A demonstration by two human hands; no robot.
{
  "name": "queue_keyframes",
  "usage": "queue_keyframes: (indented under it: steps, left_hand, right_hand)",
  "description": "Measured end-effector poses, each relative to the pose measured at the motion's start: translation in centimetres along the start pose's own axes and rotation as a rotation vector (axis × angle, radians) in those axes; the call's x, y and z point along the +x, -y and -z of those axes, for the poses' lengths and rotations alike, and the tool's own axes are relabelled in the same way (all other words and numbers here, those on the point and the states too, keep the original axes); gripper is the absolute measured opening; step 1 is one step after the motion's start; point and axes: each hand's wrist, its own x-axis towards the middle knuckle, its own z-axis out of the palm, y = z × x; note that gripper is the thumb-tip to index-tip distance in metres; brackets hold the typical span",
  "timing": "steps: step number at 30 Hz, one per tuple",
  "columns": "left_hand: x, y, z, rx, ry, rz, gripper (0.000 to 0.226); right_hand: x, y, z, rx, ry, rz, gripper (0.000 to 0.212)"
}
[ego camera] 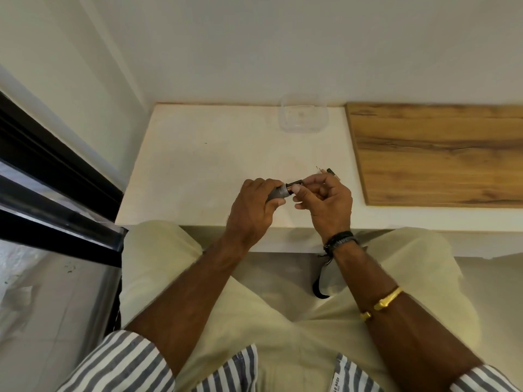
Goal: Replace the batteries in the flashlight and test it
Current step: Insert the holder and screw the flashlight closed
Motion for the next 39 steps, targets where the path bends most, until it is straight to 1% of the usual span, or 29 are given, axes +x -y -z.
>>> queue_keyframes:
  steps: [4, 7, 10, 12, 15, 17, 19, 22, 25, 27, 30, 32, 35, 37, 39]
  left_hand:
    - [0.0, -0.3, -0.2, 0.015, 0.015, -0.009, 0.027]
    - [0.1, -0.3, -0.2, 0.013, 0.019, 0.002, 0.027]
    - [0.2, -0.3, -0.3, 0.013, 0.030, 0.017, 0.027]
    - [0.3, -0.2, -0.4, 0.008, 0.037, 0.031, 0.028]
    - [0.3, 0.0, -0.5, -0.016, 0.037, 0.060, 0.027]
    - [0.4, 0.2, -0.6, -0.039, 0.029, 0.077, 0.025]
    - [0.4, 0.4, -0.7, -0.050, 0.024, 0.088, 0.025]
    - [0.6, 0.7, -0.8, -0.055, 0.026, 0.102, 0.028]
    - [0.7, 0.8, -1.0, -0.062, 0.036, 0.102, 0.029]
    - [0.7, 0.8, -1.1, -0.062, 0.038, 0.091, 0.027]
    - [0.7, 0.9, -1.1, -0.060, 0.045, 0.075, 0.026]
    - [0.8, 0.9, -1.2, -0.053, 0.052, 0.070, 0.026]
    - [0.9, 0.9, -1.1, -0.048, 0.062, 0.072, 0.027]
    - [1.0, 0.9, -1.0, -0.043, 0.067, 0.074, 0.027]
    - [1.1, 0.7, -0.8, -0.035, 0.073, 0.081, 0.028]
  right_hand:
    - [-0.5, -0.6, -0.6, -0.068, -0.021, 0.034, 0.011]
    - [-0.5, -0.9, -0.7, -0.135, -0.037, 0.050, 0.010]
    - [-0.2, -1.2, -0.5, -0.145, -0.049, 0.034, 0.009]
    - [0.3, -1.4, 0.0, -0.138, -0.111, -0.004, 0.003]
    - [1.8, -2.0, 1.3, -0.143, -0.229, -0.077, 0.004]
    - [3.1, -2.6, 2.2, -0.228, -0.268, -0.106, 0.011]
    - [4.2, -3.2, 2.9, -0.382, -0.272, -0.090, 0.020]
    - [5.6, -4.2, 3.1, -0.639, -0.204, -0.031, 0.033]
    - [6.4, -5.2, 2.7, -0.804, -0.121, -0.016, 0.042]
    - [6.8, -5.6, 2.5, -0.882, -0.095, -0.024, 0.040]
    - [7.3, -5.9, 2.3, -0.963, -0.079, -0.039, 0.027]
    - [7.3, -6.0, 2.2, -0.983, -0.074, -0.037, 0.023]
    - [6.9, -5.7, 2.0, -0.959, -0.070, -0.012, 0.022]
    - [6.5, -5.2, 1.8, -0.909, -0.086, 0.034, 0.025]
    - [6.1, -4.3, 1.6, -0.781, -0.104, 0.083, 0.026]
